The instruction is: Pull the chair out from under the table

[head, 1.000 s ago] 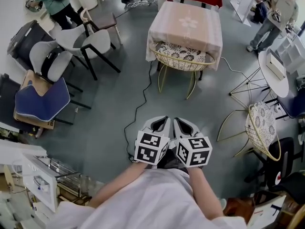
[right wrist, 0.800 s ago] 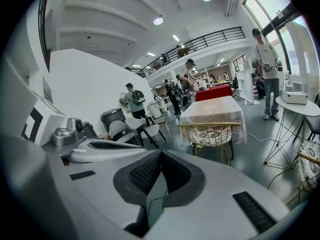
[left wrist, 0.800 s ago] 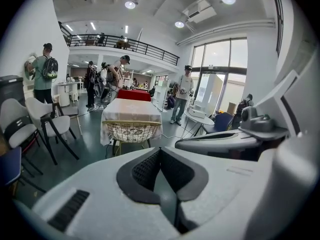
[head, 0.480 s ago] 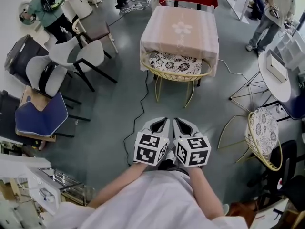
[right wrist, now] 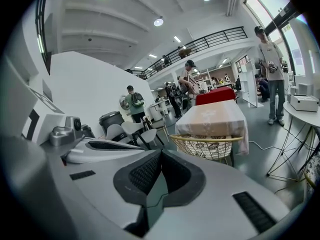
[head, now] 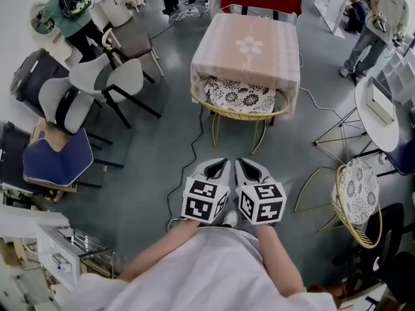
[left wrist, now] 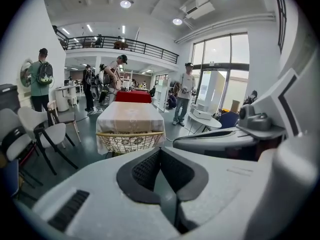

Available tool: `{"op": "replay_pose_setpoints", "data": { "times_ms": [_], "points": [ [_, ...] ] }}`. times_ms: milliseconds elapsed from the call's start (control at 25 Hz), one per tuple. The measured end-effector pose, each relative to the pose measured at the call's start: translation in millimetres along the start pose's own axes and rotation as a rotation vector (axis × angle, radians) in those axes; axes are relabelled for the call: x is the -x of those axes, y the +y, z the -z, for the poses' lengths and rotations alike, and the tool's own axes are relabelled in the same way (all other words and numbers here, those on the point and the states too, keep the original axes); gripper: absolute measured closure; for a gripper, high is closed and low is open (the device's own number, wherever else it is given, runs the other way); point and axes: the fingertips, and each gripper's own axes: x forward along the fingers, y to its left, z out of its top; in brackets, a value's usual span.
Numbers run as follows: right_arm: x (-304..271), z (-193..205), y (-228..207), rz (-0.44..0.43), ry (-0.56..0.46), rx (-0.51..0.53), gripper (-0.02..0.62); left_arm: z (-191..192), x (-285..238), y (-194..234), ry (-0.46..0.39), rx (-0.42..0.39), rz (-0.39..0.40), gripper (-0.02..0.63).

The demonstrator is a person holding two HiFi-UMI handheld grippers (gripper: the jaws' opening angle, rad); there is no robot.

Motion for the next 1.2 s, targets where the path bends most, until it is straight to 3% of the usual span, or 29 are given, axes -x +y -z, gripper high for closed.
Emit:
{"op": "replay_pose_setpoints", "data": {
  "times_ms": [280, 680, 1200],
  "points": [
    [-5, -8, -2, -0.022, -0.011, 0.014, 0.592, -11, -9, 6, -0.014, -0.002, -0.027, 0.601],
    [-29, -19, -27, 0.010, 0.015, 0.034, 0.592, -20, -41, 20, -0.004, 0.011, -0.001, 0.601],
    [-93, -32, -50, 0.028, 0.109, 0.155, 0.592, -44, -95, 68, 0.012, -0.004, 0.022, 0.601]
  ]
}}
